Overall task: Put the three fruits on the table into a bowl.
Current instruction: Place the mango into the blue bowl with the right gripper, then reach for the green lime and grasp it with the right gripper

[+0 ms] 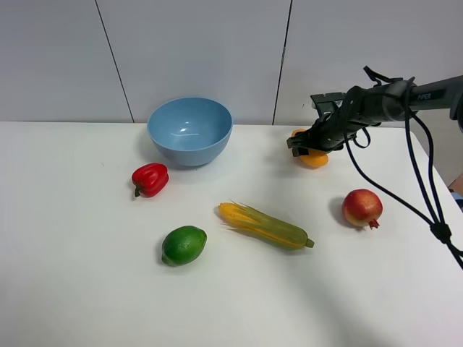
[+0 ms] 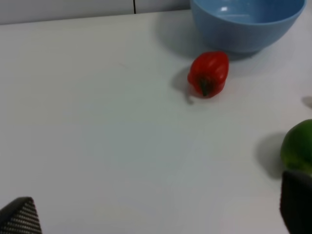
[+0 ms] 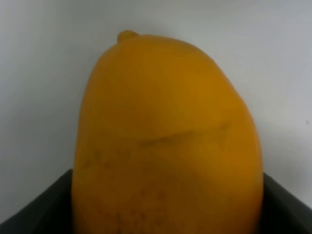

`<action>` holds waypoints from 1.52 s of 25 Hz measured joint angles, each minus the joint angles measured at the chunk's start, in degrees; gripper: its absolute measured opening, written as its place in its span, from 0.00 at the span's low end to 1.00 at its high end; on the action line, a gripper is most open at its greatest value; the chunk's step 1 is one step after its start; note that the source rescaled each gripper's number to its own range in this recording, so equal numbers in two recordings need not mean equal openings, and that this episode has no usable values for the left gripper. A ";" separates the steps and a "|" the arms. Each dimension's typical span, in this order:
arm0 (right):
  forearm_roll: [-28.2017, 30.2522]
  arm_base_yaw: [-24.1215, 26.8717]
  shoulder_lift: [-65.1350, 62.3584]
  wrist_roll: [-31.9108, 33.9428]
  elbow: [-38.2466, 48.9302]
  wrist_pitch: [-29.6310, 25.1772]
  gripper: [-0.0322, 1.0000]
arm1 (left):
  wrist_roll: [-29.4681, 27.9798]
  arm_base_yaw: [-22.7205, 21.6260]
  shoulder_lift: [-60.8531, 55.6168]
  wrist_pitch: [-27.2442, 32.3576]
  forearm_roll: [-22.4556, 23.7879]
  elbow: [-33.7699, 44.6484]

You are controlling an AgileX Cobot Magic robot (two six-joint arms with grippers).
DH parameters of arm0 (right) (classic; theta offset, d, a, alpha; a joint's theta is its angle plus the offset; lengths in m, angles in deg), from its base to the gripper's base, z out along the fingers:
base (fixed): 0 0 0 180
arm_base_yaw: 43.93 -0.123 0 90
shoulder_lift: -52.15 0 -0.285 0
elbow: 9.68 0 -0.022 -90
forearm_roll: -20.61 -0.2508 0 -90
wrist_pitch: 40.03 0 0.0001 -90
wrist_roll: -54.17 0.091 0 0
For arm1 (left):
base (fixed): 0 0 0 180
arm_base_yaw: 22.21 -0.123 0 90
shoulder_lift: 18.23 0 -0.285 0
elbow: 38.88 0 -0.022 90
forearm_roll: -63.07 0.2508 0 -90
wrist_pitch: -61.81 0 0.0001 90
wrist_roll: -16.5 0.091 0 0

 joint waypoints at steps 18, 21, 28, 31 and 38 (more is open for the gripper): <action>-6.02 -21.84 3.65 -6.89 -31.52 -1.10 0.08 | 0.00 0.00 0.00 0.00 0.00 0.00; -6.02 -23.22 8.14 -7.30 -32.60 -1.75 0.08 | 0.00 0.00 0.00 0.00 0.00 0.00; -6.02 -23.90 11.41 -7.97 -32.60 -0.48 0.49 | 0.00 0.00 0.00 0.00 0.00 0.00; -6.02 -23.90 11.28 -7.79 -32.75 0.12 0.61 | 0.00 0.00 0.00 0.00 0.00 0.00; -7.27 -25.00 3.91 -2.43 -32.75 -12.50 0.68 | 0.00 0.00 0.00 0.00 0.00 0.00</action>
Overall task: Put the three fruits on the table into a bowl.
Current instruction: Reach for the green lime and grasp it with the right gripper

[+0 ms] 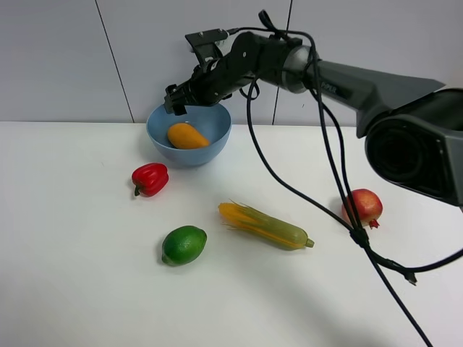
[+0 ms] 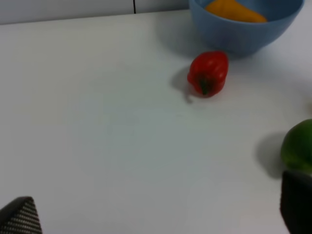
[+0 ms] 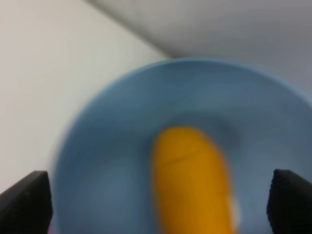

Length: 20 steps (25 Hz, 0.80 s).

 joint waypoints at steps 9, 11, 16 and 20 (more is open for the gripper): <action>0.98 -7.85 -10.75 -3.45 1.67 -18.57 0.69 | 0.00 0.00 0.00 0.00 0.00 0.00; 1.57 -9.66 -12.31 -7.40 3.63 -23.10 0.69 | 0.00 0.00 0.00 0.00 0.00 0.00; 4.63 -12.86 -13.70 -12.72 9.14 -31.84 0.69 | 0.00 0.00 0.00 0.00 0.00 0.00; 5.36 -15.84 -13.77 -15.66 12.67 -34.69 0.69 | 0.00 0.00 0.00 0.00 0.00 0.00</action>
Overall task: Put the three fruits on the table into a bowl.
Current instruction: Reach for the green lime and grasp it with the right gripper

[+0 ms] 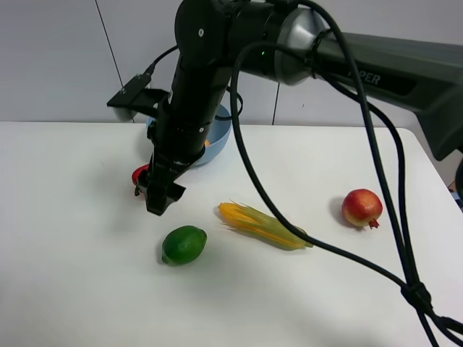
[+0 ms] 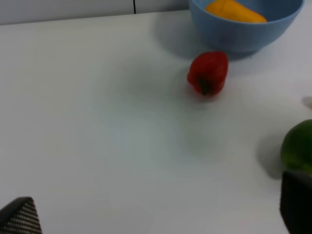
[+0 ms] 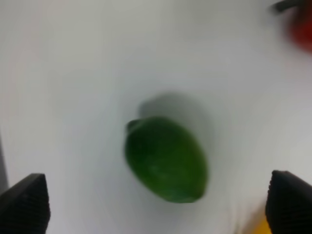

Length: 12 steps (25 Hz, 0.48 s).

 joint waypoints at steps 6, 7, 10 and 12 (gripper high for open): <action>2.63 -1.33 2.63 -3.24 4.64 -1.03 0.69 | 0.00 0.00 0.00 0.00 0.06 0.00; 3.29 -1.40 3.51 -3.24 4.94 -1.27 0.69 | 0.00 0.00 0.00 0.00 0.06 0.00; 5.44 -1.40 6.35 -3.24 5.28 -1.04 0.69 | 0.00 0.00 0.00 0.00 0.06 0.00; 5.81 -1.40 7.77 -3.18 5.28 0.41 0.69 | 0.00 0.00 0.00 0.00 0.06 0.00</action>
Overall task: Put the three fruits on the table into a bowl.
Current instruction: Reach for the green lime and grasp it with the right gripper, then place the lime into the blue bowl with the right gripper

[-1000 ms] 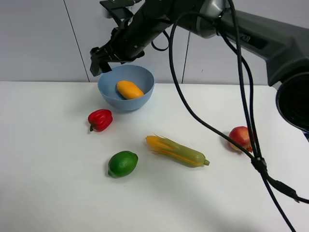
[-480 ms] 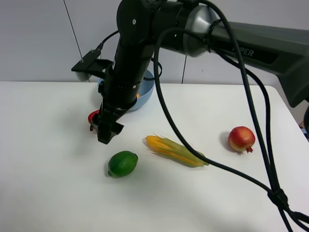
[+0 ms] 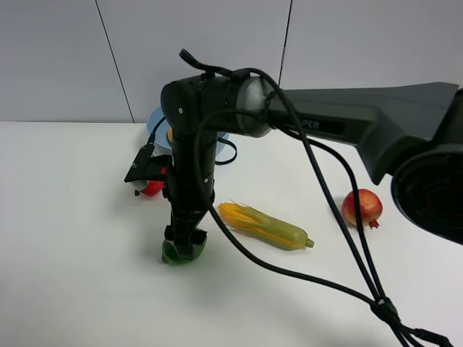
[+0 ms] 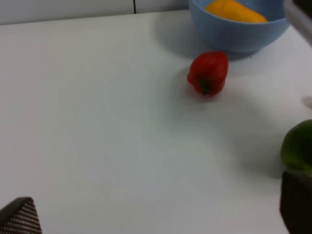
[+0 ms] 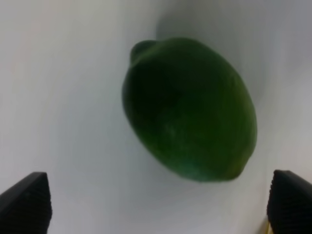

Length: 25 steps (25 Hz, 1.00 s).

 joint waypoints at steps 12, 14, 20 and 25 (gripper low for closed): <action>-1.13 0.00 7.04 0.41 0.00 6.18 0.69 | 0.00 0.00 0.00 0.00 0.00 0.00; -1.36 0.00 7.82 0.48 0.00 6.36 0.69 | 0.00 0.00 0.00 0.00 0.00 0.00; -2.38 0.00 8.66 2.63 0.00 7.62 0.31 | 0.00 0.00 0.00 0.00 0.00 0.00; -2.42 0.00 8.10 7.71 -1.99 7.36 0.31 | 0.00 0.00 0.00 0.00 0.00 0.00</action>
